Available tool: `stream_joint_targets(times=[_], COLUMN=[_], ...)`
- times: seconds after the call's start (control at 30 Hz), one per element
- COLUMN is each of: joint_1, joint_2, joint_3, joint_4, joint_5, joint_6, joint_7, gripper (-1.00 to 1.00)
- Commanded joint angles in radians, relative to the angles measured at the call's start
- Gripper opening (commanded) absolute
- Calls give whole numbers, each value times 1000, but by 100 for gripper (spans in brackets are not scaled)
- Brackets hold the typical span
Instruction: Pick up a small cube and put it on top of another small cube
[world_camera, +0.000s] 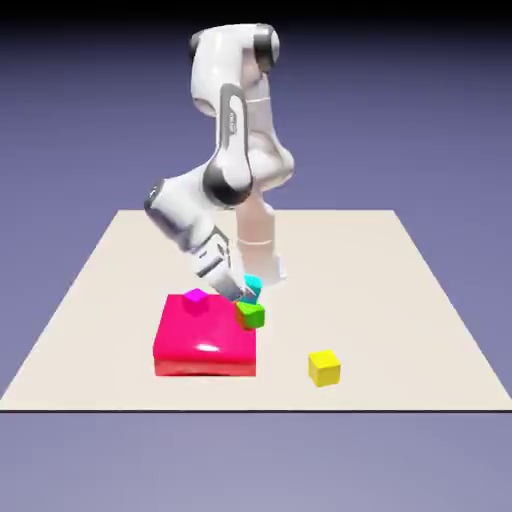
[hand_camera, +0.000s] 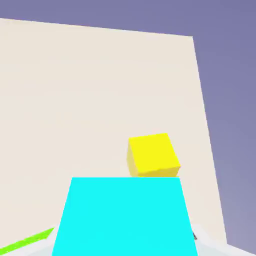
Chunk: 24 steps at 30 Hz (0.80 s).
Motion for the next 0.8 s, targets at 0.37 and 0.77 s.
stream_joint_targets(times=[0.37, 0.77], joint_1=[-113, 63], joint_2=[-435, -625], joint_3=[-148, -355], joint_4=[-287, -380], joint_5=[-143, -168], joint_6=[319, 590], joint_7=[264, 308], gripper=[-100, -100])
